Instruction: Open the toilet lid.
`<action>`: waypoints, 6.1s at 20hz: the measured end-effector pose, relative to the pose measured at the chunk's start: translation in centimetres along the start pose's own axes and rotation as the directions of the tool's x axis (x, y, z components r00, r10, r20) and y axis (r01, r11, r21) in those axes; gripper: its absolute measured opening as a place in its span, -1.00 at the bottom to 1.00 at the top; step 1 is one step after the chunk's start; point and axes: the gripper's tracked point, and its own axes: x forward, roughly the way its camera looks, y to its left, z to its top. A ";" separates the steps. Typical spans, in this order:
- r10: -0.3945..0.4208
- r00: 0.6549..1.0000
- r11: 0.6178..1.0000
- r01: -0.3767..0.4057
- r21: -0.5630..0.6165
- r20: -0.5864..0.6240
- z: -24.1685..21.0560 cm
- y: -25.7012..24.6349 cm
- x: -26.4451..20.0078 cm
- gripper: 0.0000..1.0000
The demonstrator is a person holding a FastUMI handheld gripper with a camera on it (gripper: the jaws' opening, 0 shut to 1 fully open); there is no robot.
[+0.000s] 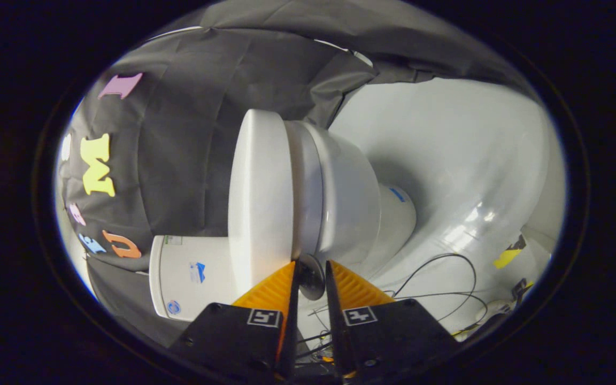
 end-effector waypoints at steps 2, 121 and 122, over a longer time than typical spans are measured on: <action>0.013 1.000 1.000 -0.013 0.009 -0.013 -0.1 0.1 -0.2 -0.58; -0.032 0.972 0.616 0.204 -0.761 0.234 -16.1 31.6 -5.7 -0.81; -0.035 0.972 0.612 0.206 -0.763 0.234 -16.4 31.8 -5.6 -0.82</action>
